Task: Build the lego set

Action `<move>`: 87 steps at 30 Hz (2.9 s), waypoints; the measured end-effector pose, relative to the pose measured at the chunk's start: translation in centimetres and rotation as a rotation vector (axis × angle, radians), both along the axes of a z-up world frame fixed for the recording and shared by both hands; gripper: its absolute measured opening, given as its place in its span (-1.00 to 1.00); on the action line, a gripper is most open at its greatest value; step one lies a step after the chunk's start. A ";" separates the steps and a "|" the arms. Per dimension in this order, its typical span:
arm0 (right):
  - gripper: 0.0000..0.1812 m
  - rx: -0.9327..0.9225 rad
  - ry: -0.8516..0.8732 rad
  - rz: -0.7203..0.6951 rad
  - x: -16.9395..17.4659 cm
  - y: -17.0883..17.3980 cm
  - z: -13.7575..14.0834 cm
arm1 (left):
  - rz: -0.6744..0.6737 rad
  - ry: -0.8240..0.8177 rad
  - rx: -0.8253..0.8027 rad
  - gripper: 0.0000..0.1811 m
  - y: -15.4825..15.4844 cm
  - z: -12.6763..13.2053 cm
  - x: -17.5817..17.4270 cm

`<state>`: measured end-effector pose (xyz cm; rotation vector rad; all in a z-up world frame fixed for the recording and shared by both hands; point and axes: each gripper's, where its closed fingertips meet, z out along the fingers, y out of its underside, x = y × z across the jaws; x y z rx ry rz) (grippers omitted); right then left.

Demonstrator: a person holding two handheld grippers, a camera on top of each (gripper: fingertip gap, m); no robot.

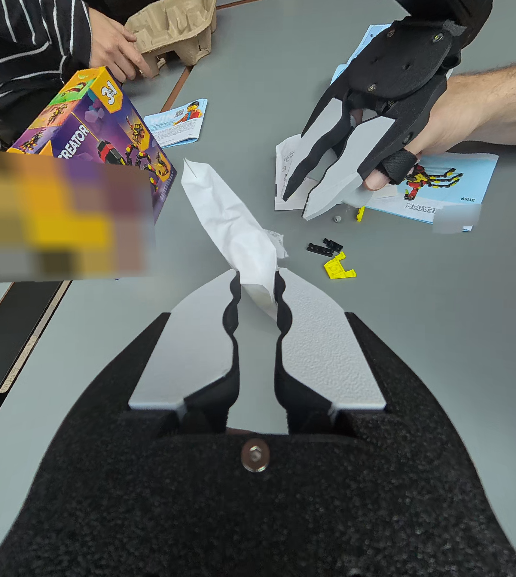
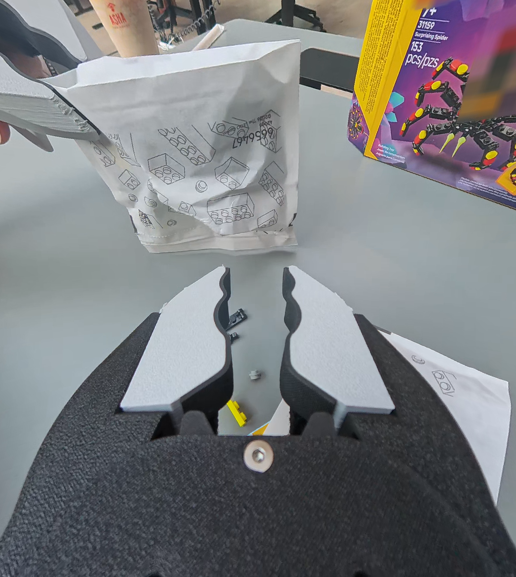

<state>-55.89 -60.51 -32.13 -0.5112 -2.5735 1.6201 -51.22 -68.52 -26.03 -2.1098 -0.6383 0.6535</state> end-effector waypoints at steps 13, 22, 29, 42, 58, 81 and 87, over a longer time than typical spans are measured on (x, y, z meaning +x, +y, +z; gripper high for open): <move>-0.46 -0.299 -0.327 0.454 1.5 -1.7 5.4 | -0.196 0.063 -0.052 -0.78 1.8 -0.3 1.1; -0.37 -0.281 -0.195 0.397 -1.3 -2.8 4.8 | -0.282 0.058 -0.062 -0.78 1.8 -0.3 1.8; -0.98 -0.216 -0.114 0.482 -0.3 -2.8 4.9 | -0.272 0.047 -0.069 -0.78 1.4 -0.4 1.8; -1.00 -0.111 0.064 0.430 1.4 -1.9 6.9 | -0.177 -0.023 -0.137 -0.81 -0.1 -2.3 1.2; -1.00 -0.040 0.097 0.370 0.4 -1.6 7.5 | -0.130 -0.011 -0.178 -0.80 -0.3 -2.8 0.2; -1.00 -0.014 0.024 0.360 0.5 -1.2 5.7 | -0.086 -0.016 -0.179 -0.84 -1.3 -3.2 0.0; -1.00 -0.032 -0.069 0.336 1.2 -0.5 3.2 | -0.103 0.012 -0.158 -0.97 -0.8 -2.4 -0.7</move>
